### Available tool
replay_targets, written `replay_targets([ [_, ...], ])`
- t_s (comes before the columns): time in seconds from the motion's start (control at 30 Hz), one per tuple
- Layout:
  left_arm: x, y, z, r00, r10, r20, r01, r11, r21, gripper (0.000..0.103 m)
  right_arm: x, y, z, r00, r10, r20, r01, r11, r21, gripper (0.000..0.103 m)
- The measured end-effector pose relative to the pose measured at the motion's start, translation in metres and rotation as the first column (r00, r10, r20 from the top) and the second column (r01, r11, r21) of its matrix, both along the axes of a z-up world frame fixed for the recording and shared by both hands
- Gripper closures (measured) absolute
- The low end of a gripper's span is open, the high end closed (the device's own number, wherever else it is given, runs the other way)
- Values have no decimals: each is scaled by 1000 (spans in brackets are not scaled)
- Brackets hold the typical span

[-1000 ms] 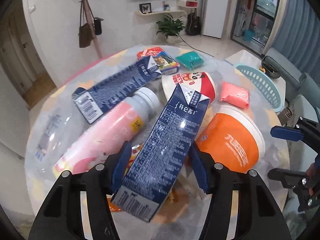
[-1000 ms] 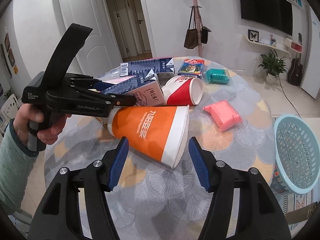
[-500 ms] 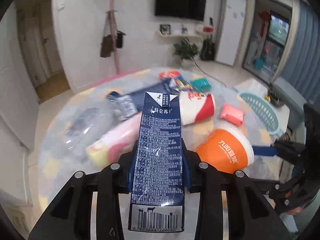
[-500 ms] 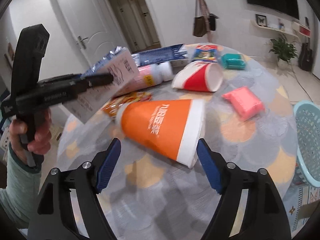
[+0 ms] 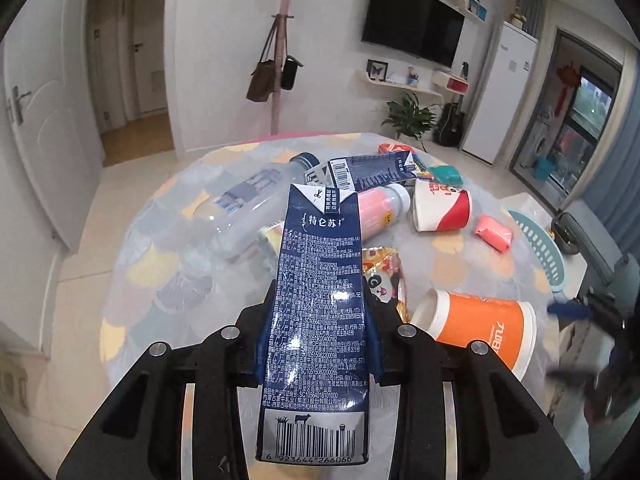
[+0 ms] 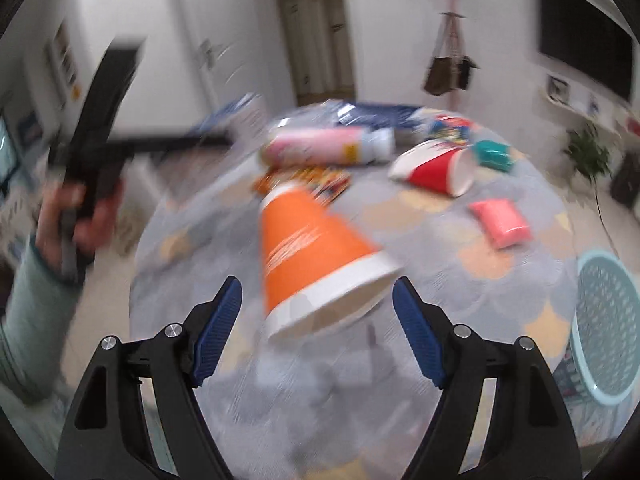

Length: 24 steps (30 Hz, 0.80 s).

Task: Collect trash
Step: 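Grasp the orange paper cup with the right tool, lift it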

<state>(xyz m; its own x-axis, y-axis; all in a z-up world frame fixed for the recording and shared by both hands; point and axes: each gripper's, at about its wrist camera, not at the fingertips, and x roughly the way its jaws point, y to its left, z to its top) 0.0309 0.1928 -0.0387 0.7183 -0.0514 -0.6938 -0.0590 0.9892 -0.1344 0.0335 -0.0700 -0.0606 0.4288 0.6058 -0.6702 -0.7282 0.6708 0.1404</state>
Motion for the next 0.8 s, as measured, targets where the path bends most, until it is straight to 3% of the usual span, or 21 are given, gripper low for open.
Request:
replay_targets([
  [0.17,-2,-6,0,1000,-20,6,20,1000,1,69,42,12,-16,998,-64,-23,64,998,3,29],
  [0.3,-4,-7,1,999,-33,16,33,999,4,69,63,17,-39,990,-49,-131,55,998,40,23],
  [0.43,-4,-7,-2,999,-39,10,39,999,-2,69,65,26,-47,983,-32,-181,45,997,68,19],
  [0.57,-2,-12,-4,999,-53,1,53,999,-5,69,57,38,-49,986,-16,-167,23,999,37,20],
  [0.63,0,-17,-7,998,-62,-3,62,998,-4,69,50,41,-50,984,1,-177,6,999,39,27],
  [0.73,1,-21,-10,998,-68,-11,68,998,0,69,41,43,-48,988,14,-152,-8,999,40,52],
  [0.8,1,-24,-10,997,-77,-9,77,997,-1,69,33,44,-45,992,18,-125,-15,999,28,56],
])
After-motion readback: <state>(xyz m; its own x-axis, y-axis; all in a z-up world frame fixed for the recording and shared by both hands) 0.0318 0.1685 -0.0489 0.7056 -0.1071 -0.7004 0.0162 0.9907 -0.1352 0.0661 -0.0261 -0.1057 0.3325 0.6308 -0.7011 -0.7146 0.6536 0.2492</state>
